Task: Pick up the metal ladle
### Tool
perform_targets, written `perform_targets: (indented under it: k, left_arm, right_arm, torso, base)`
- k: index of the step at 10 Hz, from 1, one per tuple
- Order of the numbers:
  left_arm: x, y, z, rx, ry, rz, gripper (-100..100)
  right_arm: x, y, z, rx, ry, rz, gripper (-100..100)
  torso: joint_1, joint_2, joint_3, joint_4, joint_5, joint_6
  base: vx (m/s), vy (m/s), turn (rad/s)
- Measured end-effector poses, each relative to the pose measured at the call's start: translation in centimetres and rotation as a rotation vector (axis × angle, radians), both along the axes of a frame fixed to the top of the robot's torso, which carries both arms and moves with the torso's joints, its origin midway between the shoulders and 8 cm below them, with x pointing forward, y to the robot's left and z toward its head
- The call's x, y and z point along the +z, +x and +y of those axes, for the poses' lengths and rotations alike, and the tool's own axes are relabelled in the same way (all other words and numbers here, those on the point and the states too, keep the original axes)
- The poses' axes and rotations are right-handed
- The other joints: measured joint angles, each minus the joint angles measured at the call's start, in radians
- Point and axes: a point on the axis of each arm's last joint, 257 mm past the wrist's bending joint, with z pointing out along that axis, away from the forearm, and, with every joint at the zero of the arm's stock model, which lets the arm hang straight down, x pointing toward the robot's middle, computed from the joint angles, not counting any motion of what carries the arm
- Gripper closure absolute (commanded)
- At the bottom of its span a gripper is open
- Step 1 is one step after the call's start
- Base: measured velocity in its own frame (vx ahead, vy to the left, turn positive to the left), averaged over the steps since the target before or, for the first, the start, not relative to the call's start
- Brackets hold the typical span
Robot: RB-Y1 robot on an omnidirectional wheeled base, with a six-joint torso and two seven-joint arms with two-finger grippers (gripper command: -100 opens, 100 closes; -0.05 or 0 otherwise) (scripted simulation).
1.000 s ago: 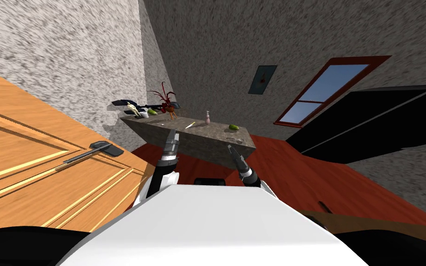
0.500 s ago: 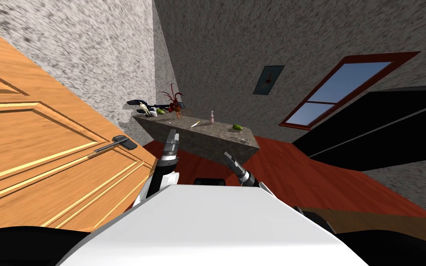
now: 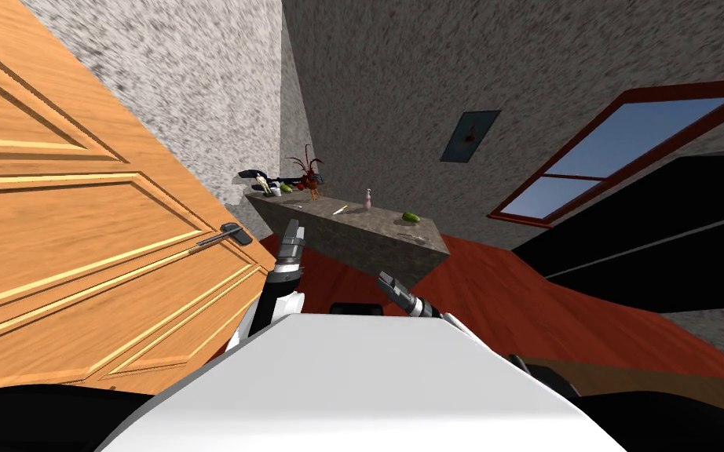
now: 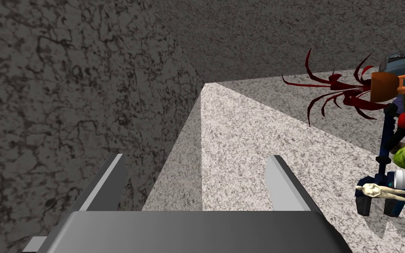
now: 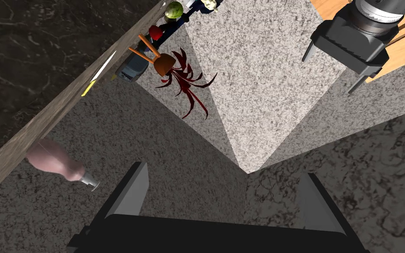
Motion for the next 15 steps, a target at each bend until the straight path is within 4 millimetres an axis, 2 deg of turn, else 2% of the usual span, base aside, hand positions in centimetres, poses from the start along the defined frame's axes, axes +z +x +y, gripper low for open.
perform_targets:
  k: [3, 4, 5, 6, 8, 10, 13, 14, 15]
  left_arm:
    - [0.0, 0.0, 0.0, 0.0, 0.0, 0.0, 0]
    - [0.0, 0.0, 0.0, 0.0, 0.0, 0.0, 0]
    - [0.0, 0.0, 0.0, 0.0, 0.0, 0.0, 0]
    - [0.0, 0.0, 0.0, 0.0, 0.0, 0.0, 0]
    - [0.0, 0.0, 0.0, 0.0, 0.0, 0.0, 0]
    - [0.0, 0.0, 0.0, 0.0, 0.0, 0.0, 0]
    - [0.0, 0.0, 0.0, 0.0, 0.0, 0.0, 0]
    - [0.0, 0.0, 0.0, 0.0, 0.0, 0.0, 0]
    - [0.0, 0.0, 0.0, 0.0, 0.0, 0.0, 0]
  right_arm:
    - [-3.3, -1.8, -0.8, 0.053, -0.109, 0.051, -100]
    - [-4.8, -2.4, -1.9, 0.065, -0.15, 0.073, -100]
    - [-5.4, -2.5, -2.4, 0.078, -0.171, 0.078, -100]
    - [-7.1, -3.2, -3.0, 0.096, -0.215, 0.102, -100]
    - [-8.5, -3.9, -4.2, 0.121, -0.274, 0.126, -100]
    - [-10.9, -5.4, -6.1, 0.156, -0.357, 0.167, -100]
    - [-13.3, -7.3, -8.8, 0.201, -0.461, 0.212, -100]
    - [-13.8, -7.4, -9.6, 0.21, -0.488, 0.219, -100]
    - [-14.6, -8.2, -11.3, 0.226, -0.532, 0.243, -100]
  torso:
    - [-0.001, -0.002, -0.001, 0.0, 0.0, 0.0]
    - [-0.002, -0.002, -0.001, 0.0, 0.0, 0.001]
    - [-0.003, -0.002, -0.001, 0.0, 0.0, 0.001]
    - [-0.002, -0.002, -0.001, -0.001, 0.0, 0.0]
    - [-0.003, -0.002, -0.001, 0.0, 0.0, 0.001]
    - [-0.002, -0.003, -0.002, -0.001, 0.0, 0.001]
    - [-0.002, -0.003, -0.002, -0.001, 0.0, 0.001]
    - [-0.003, -0.003, -0.002, -0.001, -0.001, 0.001]
    - [-0.002, -0.003, -0.002, -0.001, 0.0, 0.0]
  base:
    - [-0.001, 0.028, 0.086]
    - [-0.003, 0.012, -0.007]
    - [-0.001, 0.03, 0.201]
    - [0.001, 0.027, 0.106]
    - [0.002, 0.022, 0.056]
    - [0.004, 0.018, 0.067]
    - [0.009, 0.016, 0.087]
    - [0.013, 0.024, 0.188]
    - [0.018, 0.022, 0.101]
